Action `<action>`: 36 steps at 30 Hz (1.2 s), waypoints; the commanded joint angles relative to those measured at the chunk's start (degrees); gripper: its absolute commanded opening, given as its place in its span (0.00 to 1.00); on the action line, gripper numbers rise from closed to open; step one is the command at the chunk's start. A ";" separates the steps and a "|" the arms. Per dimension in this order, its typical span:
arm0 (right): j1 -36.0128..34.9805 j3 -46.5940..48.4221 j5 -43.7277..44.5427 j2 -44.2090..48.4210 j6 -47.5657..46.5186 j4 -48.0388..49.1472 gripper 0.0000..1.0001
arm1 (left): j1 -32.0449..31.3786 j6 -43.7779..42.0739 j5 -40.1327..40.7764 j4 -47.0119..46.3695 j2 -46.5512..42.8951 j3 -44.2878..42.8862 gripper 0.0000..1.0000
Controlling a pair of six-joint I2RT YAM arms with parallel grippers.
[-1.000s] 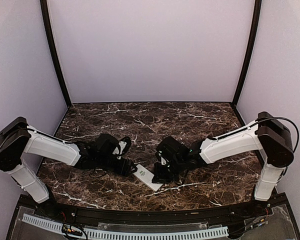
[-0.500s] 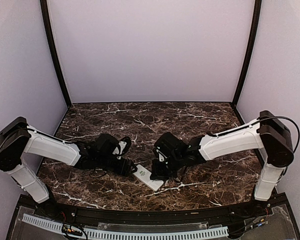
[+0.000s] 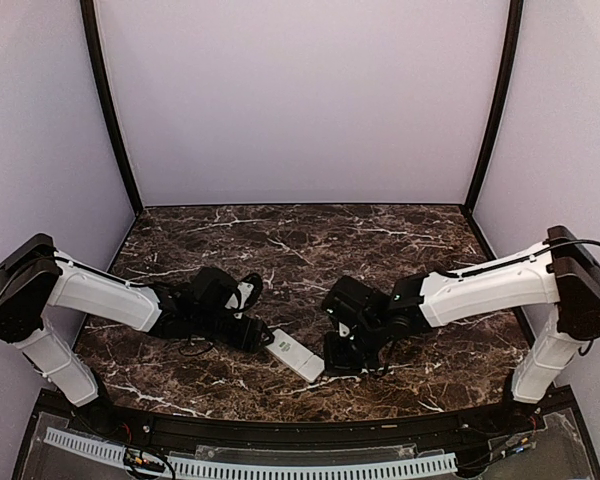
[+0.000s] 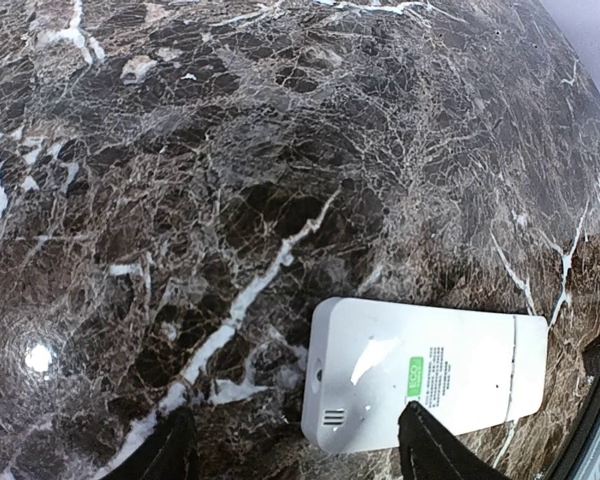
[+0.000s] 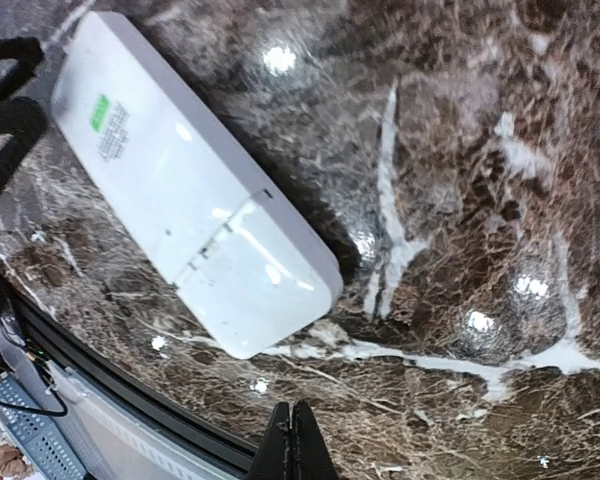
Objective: Load the batteries into the remote control
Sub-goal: Press the battery cover on the remote control.
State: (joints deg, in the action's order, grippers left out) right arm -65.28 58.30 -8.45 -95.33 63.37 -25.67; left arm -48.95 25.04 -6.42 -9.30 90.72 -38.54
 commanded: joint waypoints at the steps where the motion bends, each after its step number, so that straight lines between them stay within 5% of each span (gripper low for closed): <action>1: -2.44 0.74 0.90 -4.78 1.38 -3.08 0.00 | 0.26 -0.69 0.11 1.01 -0.77 -1.26 0.67; 26: -2.82 4.26 4.22 -10.43 -0.16 -2.28 0.00 | 0.30 -0.21 -2.76 1.47 2.68 -1.80 0.61; 36: 0.13 10.76 4.83 -15.51 -4.23 -0.03 0.00 | 0.27 2.28 -9.77 -2.03 8.19 -1.44 0.51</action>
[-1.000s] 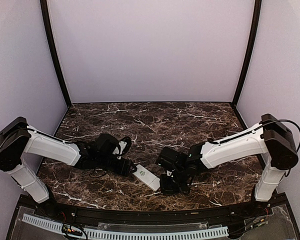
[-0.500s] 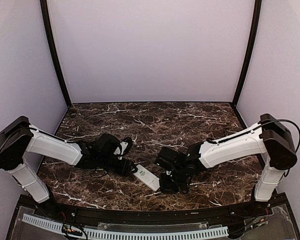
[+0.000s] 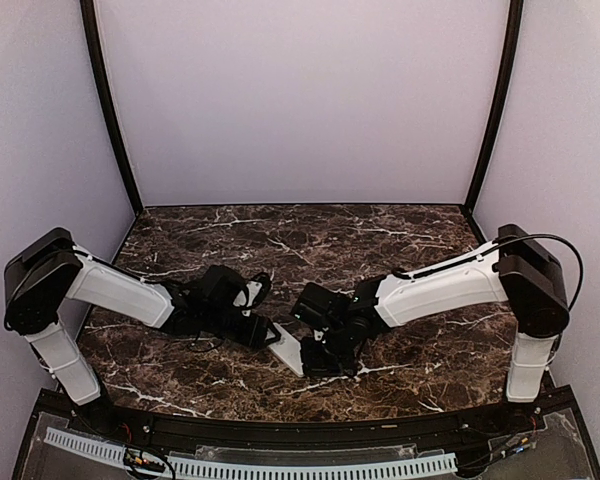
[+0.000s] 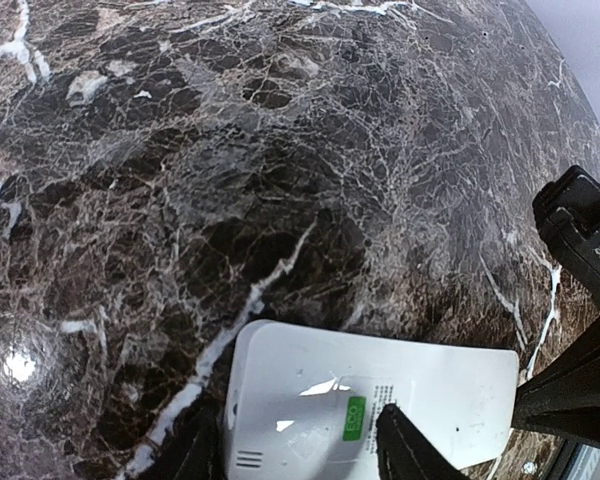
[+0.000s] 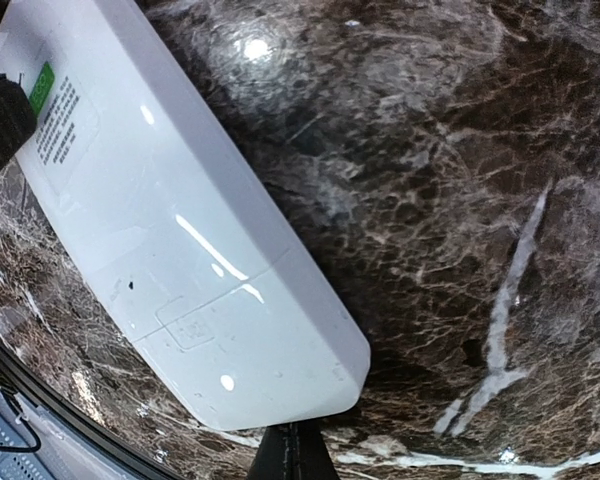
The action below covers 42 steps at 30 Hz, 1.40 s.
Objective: Load the batteries into the remote control
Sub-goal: Press the battery cover on the remote control, then pick up the remote control from the center of the board.
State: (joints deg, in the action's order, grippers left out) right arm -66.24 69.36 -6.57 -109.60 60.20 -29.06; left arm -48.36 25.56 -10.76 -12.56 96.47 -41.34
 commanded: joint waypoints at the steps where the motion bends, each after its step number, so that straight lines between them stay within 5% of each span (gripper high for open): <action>1: 1.21 -0.12 3.08 -1.30 -1.18 3.52 0.00 | -0.33 2.03 -6.05 1.00 2.43 1.73 0.51; 14: 0.53 -4.62 3.95 6.14 -1.95 -2.87 0.00 | -0.33 -0.21 0.50 6.21 -3.56 0.59 0.57; 19: -0.38 -2.94 8.02 11.54 -8.29 -11.37 0.17 | -0.33 -1.14 3.28 8.60 -7.53 -1.37 0.66; 21: -0.35 -0.60 10.85 12.58 -13.77 -13.13 0.27 | -0.33 -1.47 4.98 10.13 -9.05 -2.31 0.69; 26: -0.14 8.79 14.48 9.59 -30.83 -10.15 0.97 | -0.33 -0.54 12.33 15.34 -14.16 -3.99 0.75; 35: -0.01 28.22 11.98 -8.63 -45.75 -13.47 0.99 | -0.09 3.10 28.52 26.63 -28.66 -3.72 0.88; 42: 0.42 40.64 15.21 -20.52 -45.13 -22.81 0.99 | 0.10 3.26 31.30 28.06 -34.95 -2.32 0.90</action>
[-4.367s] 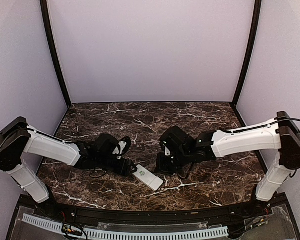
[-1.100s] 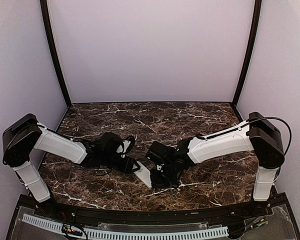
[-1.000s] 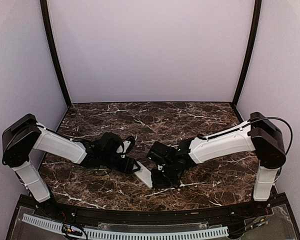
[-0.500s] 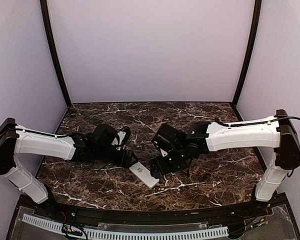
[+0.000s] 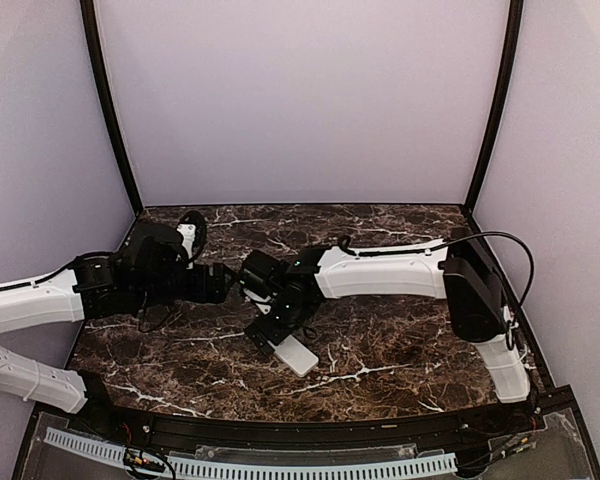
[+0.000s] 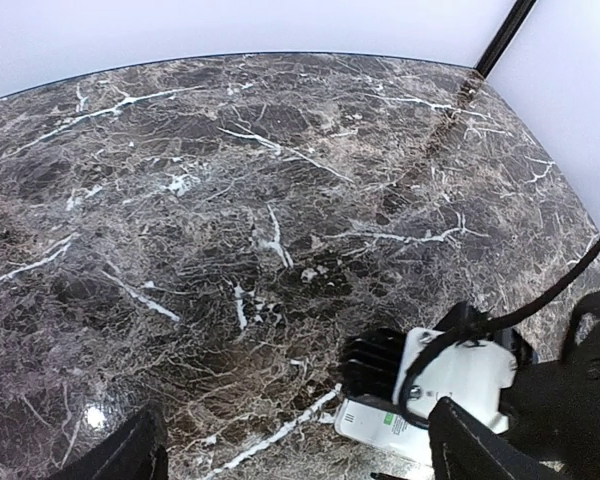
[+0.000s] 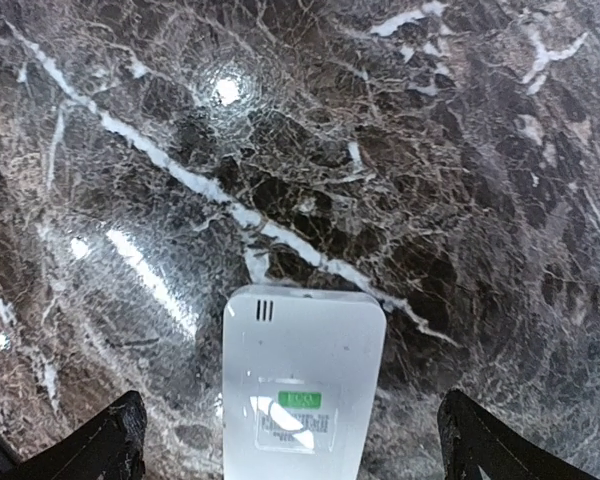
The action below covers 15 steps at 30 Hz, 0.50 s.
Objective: Load the batteries into the remote control
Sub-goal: Pick up the remote control from the center of the board.
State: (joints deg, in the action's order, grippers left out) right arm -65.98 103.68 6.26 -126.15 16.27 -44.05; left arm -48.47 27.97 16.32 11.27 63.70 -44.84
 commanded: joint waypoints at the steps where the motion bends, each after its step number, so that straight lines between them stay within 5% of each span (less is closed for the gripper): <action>1: 0.20 7.13 2.23 -4.70 -0.83 -8.42 0.98 | 0.28 0.64 4.50 4.26 -2.49 1.21 0.90; 10: 0.26 5.21 -2.82 -6.62 2.24 -7.49 0.77 | 0.30 -0.19 5.30 3.04 -2.86 1.41 0.89; 15: 0.28 6.11 -2.51 -8.40 3.09 -8.56 0.76 | 0.32 -0.20 5.22 2.98 -2.86 1.79 0.89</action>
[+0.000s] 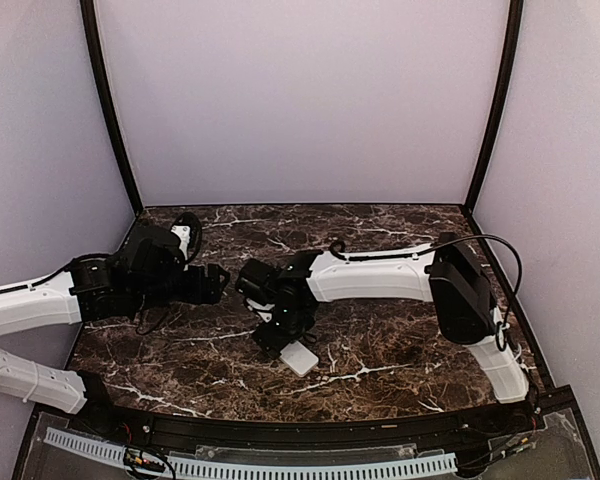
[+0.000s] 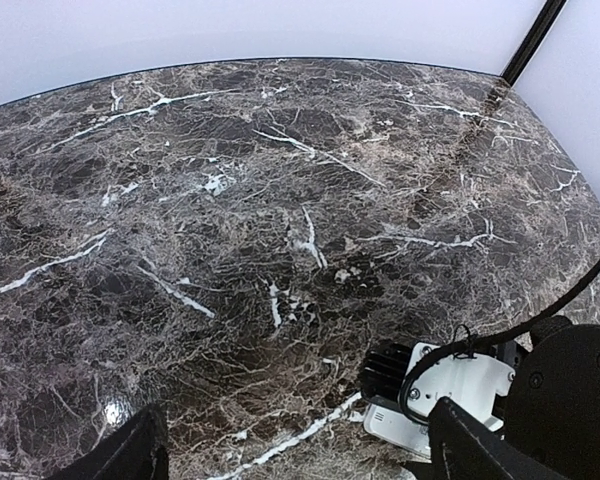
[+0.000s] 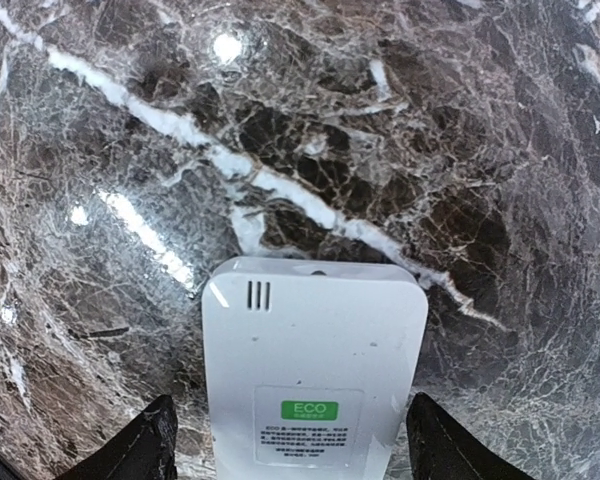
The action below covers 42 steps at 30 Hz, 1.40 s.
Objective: Load the batteries into the remote control
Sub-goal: Pick up the remote control from the center of the board, then pass from the right arm to the left
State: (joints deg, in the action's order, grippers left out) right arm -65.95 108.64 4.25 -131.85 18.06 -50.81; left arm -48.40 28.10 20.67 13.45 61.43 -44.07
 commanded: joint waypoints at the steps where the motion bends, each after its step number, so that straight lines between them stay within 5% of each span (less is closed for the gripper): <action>1: 0.36 1.59 0.01 -3.19 1.54 -2.41 0.75 | 0.24 -0.32 0.91 0.79 -0.64 1.14 0.89; 11: 0.79 1.90 0.07 -2.30 2.39 -2.95 0.43 | 0.26 -0.54 1.42 -0.06 -1.76 1.50 0.89; 23: 3.30 -7.37 -9.81 13.56 1.12 13.84 0.34 | 0.25 -2.05 -1.43 -8.02 -9.36 5.84 0.86; 32: 4.68 -14.67 -18.84 29.21 -3.82 29.70 0.33 | 0.06 -6.34 -21.46 -27.71 -14.59 11.45 0.81; 37: 4.86 -18.50 -24.83 38.33 -6.42 39.73 0.31 | 0.02 -7.95 -42.35 -40.76 -15.14 13.39 0.84; 42: 4.80 -20.80 -29.49 43.25 -8.03 46.31 0.30 | -0.53 -10.47 -51.21 -43.33 -11.65 10.61 0.89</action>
State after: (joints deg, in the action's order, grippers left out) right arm -61.39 89.60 -19.33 -91.98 12.40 -14.96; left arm -48.56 20.88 -17.82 -23.57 47.64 -31.88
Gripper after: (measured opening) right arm 0.521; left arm 0.879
